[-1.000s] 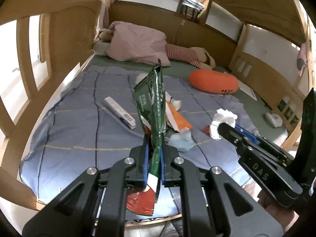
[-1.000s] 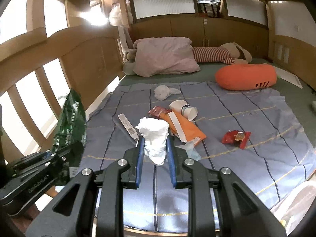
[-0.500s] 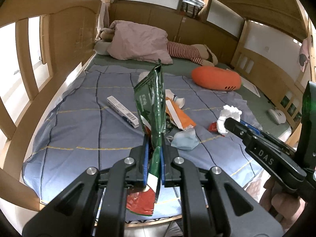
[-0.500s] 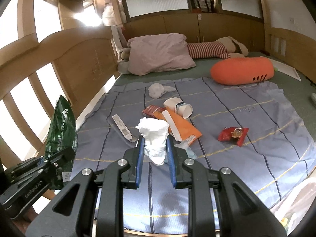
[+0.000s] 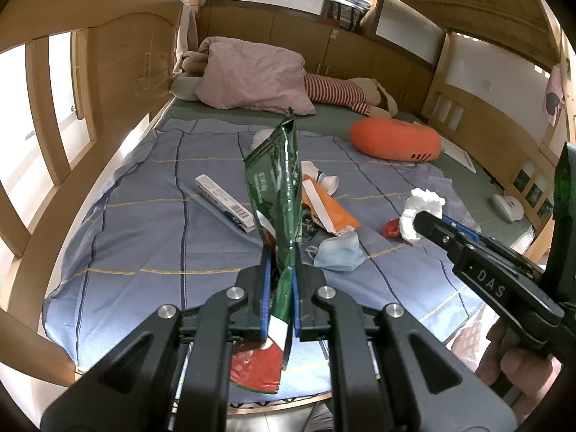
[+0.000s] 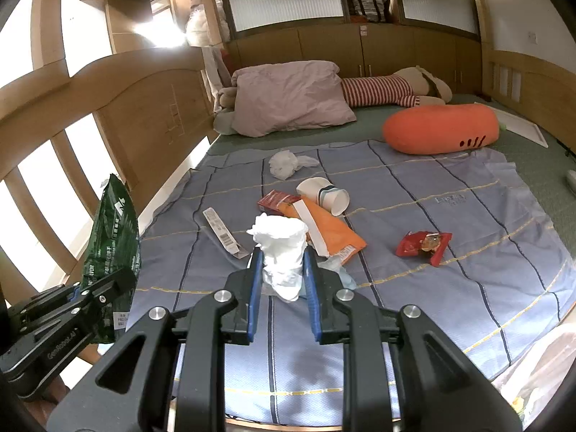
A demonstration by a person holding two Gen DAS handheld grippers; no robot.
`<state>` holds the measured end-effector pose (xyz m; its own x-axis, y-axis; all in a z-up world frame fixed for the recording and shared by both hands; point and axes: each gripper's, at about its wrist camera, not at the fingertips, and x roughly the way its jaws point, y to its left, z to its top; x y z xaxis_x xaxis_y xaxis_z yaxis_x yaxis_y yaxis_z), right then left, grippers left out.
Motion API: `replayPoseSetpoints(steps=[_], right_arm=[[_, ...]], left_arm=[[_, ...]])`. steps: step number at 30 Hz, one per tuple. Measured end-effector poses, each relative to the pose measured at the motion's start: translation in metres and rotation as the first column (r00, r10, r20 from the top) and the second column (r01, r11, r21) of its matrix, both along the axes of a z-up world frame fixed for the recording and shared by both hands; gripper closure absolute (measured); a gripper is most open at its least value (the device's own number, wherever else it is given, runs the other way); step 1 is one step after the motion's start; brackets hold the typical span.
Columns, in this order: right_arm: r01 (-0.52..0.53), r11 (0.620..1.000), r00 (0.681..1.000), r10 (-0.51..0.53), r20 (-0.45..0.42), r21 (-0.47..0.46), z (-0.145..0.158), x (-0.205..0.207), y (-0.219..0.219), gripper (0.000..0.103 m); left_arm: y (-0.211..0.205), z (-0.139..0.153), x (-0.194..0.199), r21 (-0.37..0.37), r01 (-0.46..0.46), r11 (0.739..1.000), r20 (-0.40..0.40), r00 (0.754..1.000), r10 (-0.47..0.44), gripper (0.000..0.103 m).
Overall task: Collect trash
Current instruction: 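Carry both items to the white bin and open both tools over it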
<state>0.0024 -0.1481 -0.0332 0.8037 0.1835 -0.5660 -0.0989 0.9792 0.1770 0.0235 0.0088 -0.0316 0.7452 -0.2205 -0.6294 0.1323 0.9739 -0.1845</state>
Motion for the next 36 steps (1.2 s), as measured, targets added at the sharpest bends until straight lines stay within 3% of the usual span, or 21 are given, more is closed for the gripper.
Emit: replayPoseSetpoints(steps=[12, 16, 19, 22, 25, 27, 30, 32, 34, 35, 36], right_arm=[[0.018, 0.999, 1.0, -0.019, 0.025, 0.035, 0.002, -0.005, -0.014, 0.08], [0.055, 0.993, 0.99, -0.068, 0.123, 0.108, 0.019, -0.032, -0.038, 0.08], [0.065, 0.979, 0.988, -0.09, 0.127, 0.192, 0.025, -0.063, -0.072, 0.08], [0.05, 0.98, 0.993, -0.07, 0.099, 0.195, 0.033, -0.101, -0.124, 0.08], [0.057, 0.994, 0.997, -0.061, 0.044, 0.089, 0.043, -0.139, -0.185, 0.08], [0.093, 0.994, 0.996, -0.091, -0.02, 0.065, 0.045, -0.165, -0.236, 0.08], [0.152, 0.987, 0.983, -0.145, -0.109, 0.059, 0.045, -0.2, -0.296, 0.078], [0.183, 0.983, 0.971, -0.182, -0.154, -0.01, 0.041, -0.216, -0.316, 0.078], [0.202, 0.979, 0.964, -0.201, -0.175, -0.011, 0.034, -0.224, -0.327, 0.078], [0.209, 0.978, 0.96, -0.202, -0.192, 0.018, 0.027, -0.225, -0.333, 0.078], [0.213, 0.976, 0.958, -0.2, -0.204, 0.041, 0.021, -0.225, -0.336, 0.075]], left_arm=[[-0.006, -0.006, 0.006, 0.047, 0.037, 0.998, -0.015, 0.999, -0.036, 0.093], [-0.027, 0.0, 0.004, 0.044, 0.11, 0.993, 0.005, 0.994, -0.11, 0.093], [-0.056, 0.012, -0.005, 0.03, 0.224, 0.974, 0.006, 0.974, -0.225, 0.093], [-0.109, 0.029, -0.025, 0.037, 0.381, 0.924, 0.004, 0.924, -0.382, 0.093], [-0.173, 0.048, -0.053, 0.013, 0.55, 0.835, -0.001, 0.835, -0.55, 0.092], [-0.206, 0.05, -0.065, -0.044, 0.626, 0.779, -0.027, 0.778, -0.627, 0.092], [-0.262, 0.044, -0.08, -0.128, 0.713, 0.69, -0.079, 0.686, -0.723, 0.089], [-0.3, 0.029, -0.091, -0.137, 0.756, 0.64, -0.133, 0.627, -0.768, 0.086], [-0.33, 0.013, -0.1, -0.101, 0.787, 0.608, -0.187, 0.585, -0.789, 0.074], [-0.339, 0.006, -0.1, -0.087, 0.792, 0.605, -0.211, 0.579, -0.788, 0.055], [-0.345, -0.002, -0.099, -0.069, 0.78, 0.621, -0.234, 0.593, -0.77, 0.025]])
